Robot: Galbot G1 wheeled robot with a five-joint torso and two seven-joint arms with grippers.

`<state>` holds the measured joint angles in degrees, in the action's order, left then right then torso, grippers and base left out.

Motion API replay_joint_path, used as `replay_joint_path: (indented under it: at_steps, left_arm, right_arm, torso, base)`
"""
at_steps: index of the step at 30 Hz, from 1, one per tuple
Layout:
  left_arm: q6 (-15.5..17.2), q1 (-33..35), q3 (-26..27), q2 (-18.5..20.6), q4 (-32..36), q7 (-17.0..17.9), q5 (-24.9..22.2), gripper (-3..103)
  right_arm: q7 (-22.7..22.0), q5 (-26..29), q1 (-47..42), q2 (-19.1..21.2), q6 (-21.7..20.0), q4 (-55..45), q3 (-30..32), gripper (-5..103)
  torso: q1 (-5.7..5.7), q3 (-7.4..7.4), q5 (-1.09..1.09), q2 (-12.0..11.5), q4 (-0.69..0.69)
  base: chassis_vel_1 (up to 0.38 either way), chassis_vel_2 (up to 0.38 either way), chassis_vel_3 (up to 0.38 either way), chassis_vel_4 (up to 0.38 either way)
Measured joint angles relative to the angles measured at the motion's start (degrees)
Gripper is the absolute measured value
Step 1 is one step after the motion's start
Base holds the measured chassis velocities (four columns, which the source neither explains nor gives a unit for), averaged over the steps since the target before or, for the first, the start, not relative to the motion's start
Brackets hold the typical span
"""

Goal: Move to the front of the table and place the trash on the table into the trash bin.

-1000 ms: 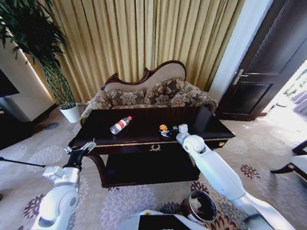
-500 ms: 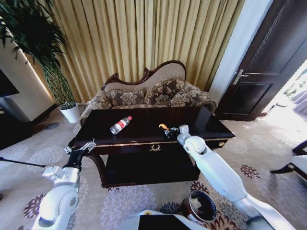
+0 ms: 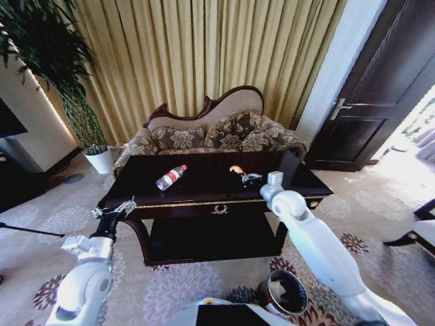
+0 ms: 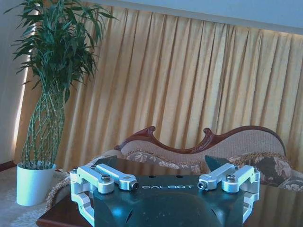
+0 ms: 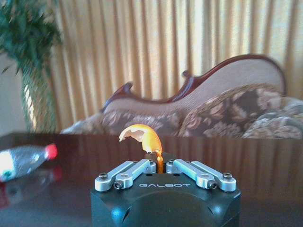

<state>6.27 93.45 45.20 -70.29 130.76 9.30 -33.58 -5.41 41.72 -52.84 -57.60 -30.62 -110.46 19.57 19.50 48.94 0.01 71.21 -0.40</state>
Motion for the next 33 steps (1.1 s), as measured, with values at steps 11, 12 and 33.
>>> replay_joint_path:
  at_steps: [11,12,33]
  left_arm:
    - [-0.60,-0.31,0.44,0.56,-0.92,-0.75,-1.08,100]
    - [-0.72,-0.30,0.48,0.58,-1.02,-0.91,-1.14,100]
    - [-2.04,-0.69,1.08,1.40,-3.30,-2.72,-2.44,100]
  right_arm:
    - [-5.24,1.54,-7.17,-2.50,8.01,-2.62,6.95,4]
    - [-5.85,1.47,-7.44,-2.92,8.52,-2.89,7.01,4]
    - [-8.26,-2.15,-13.07,-5.43,13.50,-5.28,7.36,4]
  torso:
    - [0.00,0.00,-0.01,0.00,0.00]
    - [0.00,0.00,0.00,0.00,0.00]
    - [0.01,0.00,0.00,0.00,-0.01]
  base:
    - [0.000,0.000,0.000,0.000]
    - [0.000,0.000,0.000,0.000]
    - [0.000,0.000,0.000,0.000]
